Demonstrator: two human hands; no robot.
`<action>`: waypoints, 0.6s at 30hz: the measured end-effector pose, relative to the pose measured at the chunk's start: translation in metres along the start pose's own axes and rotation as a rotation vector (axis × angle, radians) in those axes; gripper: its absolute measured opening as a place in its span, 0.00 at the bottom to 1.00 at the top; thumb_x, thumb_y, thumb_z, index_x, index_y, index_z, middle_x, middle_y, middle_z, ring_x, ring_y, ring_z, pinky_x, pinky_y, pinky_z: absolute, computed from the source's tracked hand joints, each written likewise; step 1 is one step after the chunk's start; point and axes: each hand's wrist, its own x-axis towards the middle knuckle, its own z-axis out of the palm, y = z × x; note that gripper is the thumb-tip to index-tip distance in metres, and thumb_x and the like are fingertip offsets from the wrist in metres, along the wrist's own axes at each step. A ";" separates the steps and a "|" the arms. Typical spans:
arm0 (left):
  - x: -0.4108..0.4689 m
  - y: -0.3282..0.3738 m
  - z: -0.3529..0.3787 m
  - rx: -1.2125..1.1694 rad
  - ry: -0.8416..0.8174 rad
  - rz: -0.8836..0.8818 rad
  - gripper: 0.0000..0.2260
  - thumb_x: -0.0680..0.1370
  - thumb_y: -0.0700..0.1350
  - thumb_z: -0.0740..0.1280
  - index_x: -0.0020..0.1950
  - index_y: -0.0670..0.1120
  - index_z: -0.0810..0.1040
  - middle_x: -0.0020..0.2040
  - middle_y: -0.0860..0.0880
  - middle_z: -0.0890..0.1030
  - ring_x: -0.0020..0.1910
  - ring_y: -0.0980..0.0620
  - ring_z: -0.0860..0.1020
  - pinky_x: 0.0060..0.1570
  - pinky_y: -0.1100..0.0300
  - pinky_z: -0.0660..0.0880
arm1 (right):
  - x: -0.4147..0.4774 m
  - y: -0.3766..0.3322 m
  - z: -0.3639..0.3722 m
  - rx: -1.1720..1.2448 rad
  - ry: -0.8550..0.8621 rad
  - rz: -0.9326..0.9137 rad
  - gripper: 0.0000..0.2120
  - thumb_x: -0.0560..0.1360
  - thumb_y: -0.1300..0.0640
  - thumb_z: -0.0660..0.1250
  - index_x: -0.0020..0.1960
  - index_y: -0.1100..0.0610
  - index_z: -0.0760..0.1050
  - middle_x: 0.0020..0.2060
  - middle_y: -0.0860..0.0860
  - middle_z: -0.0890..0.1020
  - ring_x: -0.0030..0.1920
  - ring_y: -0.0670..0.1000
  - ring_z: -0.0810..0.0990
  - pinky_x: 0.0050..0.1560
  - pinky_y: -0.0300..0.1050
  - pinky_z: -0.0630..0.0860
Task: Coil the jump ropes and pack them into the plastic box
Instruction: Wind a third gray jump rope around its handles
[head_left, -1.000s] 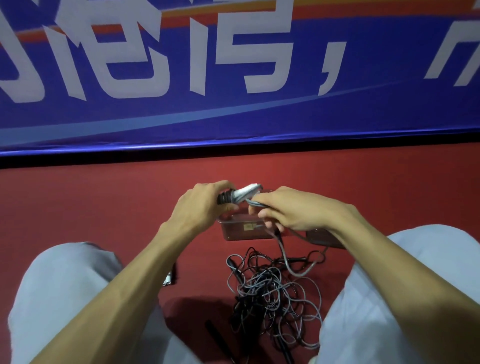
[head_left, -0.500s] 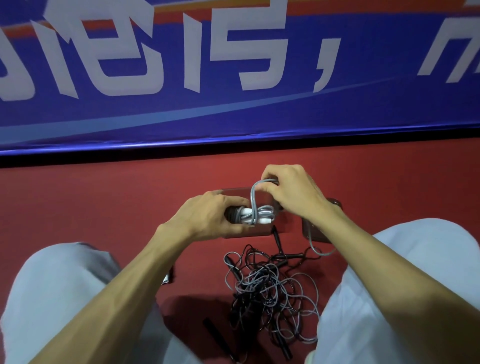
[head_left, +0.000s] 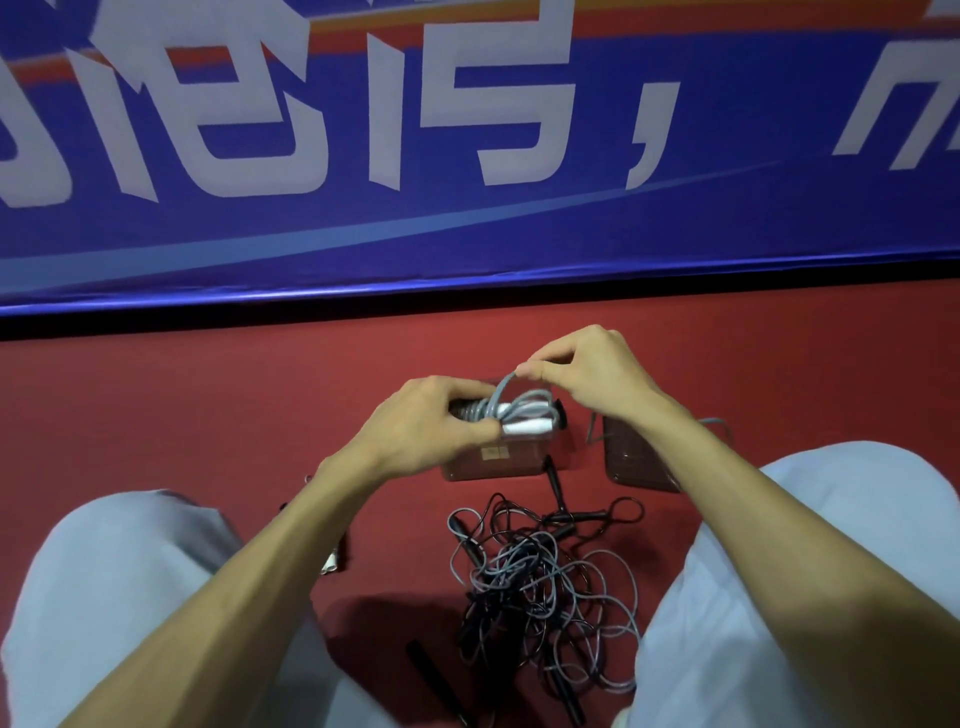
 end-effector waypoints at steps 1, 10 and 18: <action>0.000 -0.001 -0.002 -0.090 0.022 -0.003 0.13 0.68 0.59 0.68 0.52 0.65 0.81 0.41 0.59 0.83 0.42 0.58 0.80 0.45 0.57 0.77 | 0.000 0.000 0.000 -0.003 -0.010 -0.009 0.07 0.74 0.48 0.71 0.48 0.48 0.85 0.43 0.41 0.85 0.45 0.40 0.80 0.49 0.37 0.75; 0.000 0.002 -0.020 -0.799 0.149 -0.119 0.15 0.79 0.41 0.64 0.58 0.58 0.83 0.52 0.57 0.84 0.43 0.59 0.80 0.33 0.67 0.73 | -0.006 -0.010 0.005 0.148 -0.247 -0.010 0.17 0.83 0.49 0.57 0.40 0.51 0.78 0.22 0.45 0.78 0.20 0.45 0.71 0.33 0.48 0.72; 0.006 -0.003 -0.018 -0.864 0.226 -0.249 0.08 0.79 0.47 0.67 0.54 0.54 0.84 0.39 0.51 0.82 0.33 0.52 0.76 0.34 0.61 0.74 | -0.010 -0.015 0.006 0.225 -0.468 0.022 0.14 0.83 0.49 0.57 0.51 0.58 0.76 0.28 0.52 0.77 0.22 0.50 0.76 0.26 0.42 0.72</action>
